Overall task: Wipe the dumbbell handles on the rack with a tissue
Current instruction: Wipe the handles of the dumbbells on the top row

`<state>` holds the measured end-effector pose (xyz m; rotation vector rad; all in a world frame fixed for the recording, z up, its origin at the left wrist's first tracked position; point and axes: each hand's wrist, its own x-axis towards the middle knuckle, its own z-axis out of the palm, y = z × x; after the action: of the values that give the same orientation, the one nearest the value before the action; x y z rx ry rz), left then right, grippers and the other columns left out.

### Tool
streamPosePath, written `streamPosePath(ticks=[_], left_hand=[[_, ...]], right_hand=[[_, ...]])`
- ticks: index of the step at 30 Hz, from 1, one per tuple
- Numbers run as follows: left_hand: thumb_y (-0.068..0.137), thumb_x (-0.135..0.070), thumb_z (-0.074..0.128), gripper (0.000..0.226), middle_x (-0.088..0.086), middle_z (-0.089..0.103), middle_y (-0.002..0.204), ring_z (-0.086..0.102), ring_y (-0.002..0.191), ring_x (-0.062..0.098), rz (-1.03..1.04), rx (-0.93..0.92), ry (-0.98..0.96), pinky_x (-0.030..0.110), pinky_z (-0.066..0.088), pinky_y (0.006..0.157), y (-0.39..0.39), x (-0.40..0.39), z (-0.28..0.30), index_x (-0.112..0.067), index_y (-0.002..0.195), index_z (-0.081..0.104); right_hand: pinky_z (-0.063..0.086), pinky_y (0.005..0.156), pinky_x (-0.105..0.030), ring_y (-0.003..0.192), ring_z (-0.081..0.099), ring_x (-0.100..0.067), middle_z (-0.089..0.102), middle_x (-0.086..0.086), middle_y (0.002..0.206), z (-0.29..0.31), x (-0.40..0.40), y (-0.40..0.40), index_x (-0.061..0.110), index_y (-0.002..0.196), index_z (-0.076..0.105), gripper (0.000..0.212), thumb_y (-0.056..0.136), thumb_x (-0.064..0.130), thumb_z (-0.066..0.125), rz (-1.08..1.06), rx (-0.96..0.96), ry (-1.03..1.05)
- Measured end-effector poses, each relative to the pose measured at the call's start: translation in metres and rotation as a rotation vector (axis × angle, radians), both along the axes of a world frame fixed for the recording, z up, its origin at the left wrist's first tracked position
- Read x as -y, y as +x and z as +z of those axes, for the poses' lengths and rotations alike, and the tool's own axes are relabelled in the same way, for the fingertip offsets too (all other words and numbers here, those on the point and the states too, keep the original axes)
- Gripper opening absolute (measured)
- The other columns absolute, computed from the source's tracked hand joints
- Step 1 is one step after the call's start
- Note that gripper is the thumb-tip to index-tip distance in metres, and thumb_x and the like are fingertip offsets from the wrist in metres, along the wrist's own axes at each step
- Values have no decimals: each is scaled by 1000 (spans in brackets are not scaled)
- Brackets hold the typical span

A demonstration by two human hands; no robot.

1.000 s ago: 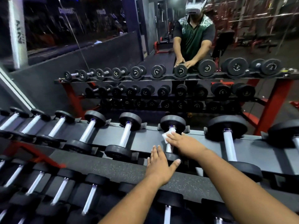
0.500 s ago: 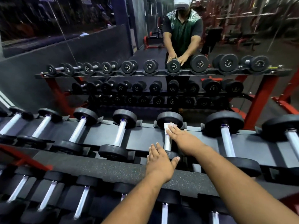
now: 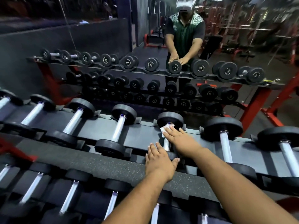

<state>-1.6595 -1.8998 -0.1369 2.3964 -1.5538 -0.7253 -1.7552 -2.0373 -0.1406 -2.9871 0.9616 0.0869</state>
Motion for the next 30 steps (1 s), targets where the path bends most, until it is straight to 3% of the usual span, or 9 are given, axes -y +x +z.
streamPosePath(ticks=[4, 7, 11, 13, 19, 24, 26, 28, 30], left_hand=[[98, -66, 38, 104, 22, -17, 165, -13, 155, 33, 19, 59, 64, 46, -3, 126, -5, 4, 3, 1, 156, -15], [98, -66, 38, 104, 22, -18, 165, -13, 155, 33, 37, 60, 87, 47, -3, 125, -7, 7, 7, 0, 156, -16], [97, -67, 40, 105, 19, -21, 165, -13, 155, 30, 67, 36, 108, 48, -4, 125, -8, 4, 10, -2, 157, -16], [96, -68, 41, 105, 17, -22, 165, -12, 155, 29, 74, 27, 116, 48, -3, 126, -7, 5, 11, -4, 157, -16], [96, -70, 39, 104, 15, -21, 166, -10, 156, 28, 73, 50, 110, 50, -1, 126, -6, 4, 8, -6, 158, -15], [97, -70, 37, 102, 13, -23, 166, -9, 156, 28, 74, 56, 117, 51, -2, 125, -8, 2, 11, -7, 158, -16], [96, -70, 37, 102, 13, -23, 166, -9, 156, 29, 71, 61, 118, 51, -2, 125, -7, 3, 10, -7, 158, -15], [97, -69, 37, 102, 14, -22, 166, -10, 155, 29, 70, 57, 120, 52, -2, 125, -4, 4, 7, -7, 158, -15], [97, -67, 38, 101, 14, -21, 166, -11, 155, 29, 62, 55, 123, 52, -1, 125, -3, 5, 6, -7, 158, -15]], right_hand=[[26, 120, -40, 153, 14, -15, 18, 3, 165, -8, -6, -22, 22, 155, 32, 59, 100, 10, 46, 168, 49, 109], [29, 115, -35, 153, 12, -10, 13, 9, 166, -6, -5, -31, 30, 157, 27, 60, 101, 19, 46, 233, -17, 21], [14, 121, -45, 154, -1, -14, 0, 5, 168, -2, 10, -15, 25, 160, 9, 76, 97, 10, 48, 72, -17, -39], [10, 122, -47, 154, -1, -17, -2, 3, 168, -6, 14, -13, 22, 160, 8, 85, 92, 5, 55, 37, 25, 5], [11, 125, -39, 153, 12, -13, 8, 6, 166, -16, -5, -36, 29, 158, 24, 56, 105, 19, 42, 189, 50, 247], [18, 123, -41, 153, 7, -18, -8, 2, 167, -22, 12, -10, 24, 160, 7, 76, 97, 2, 43, -46, 279, 411], [31, 114, -32, 145, 33, -21, 23, -5, 164, -26, 9, -2, 21, 158, 26, 63, 98, 4, 38, -199, 497, 603], [46, 95, -31, 113, 61, -20, 64, -1, 128, -34, -5, -6, 24, 143, 53, 54, 94, 5, 41, -318, 671, 824], [52, 80, -30, 91, 66, -15, 71, 11, 102, -44, -19, -15, 23, 129, 64, 41, 95, 11, 46, -339, 709, 947]])
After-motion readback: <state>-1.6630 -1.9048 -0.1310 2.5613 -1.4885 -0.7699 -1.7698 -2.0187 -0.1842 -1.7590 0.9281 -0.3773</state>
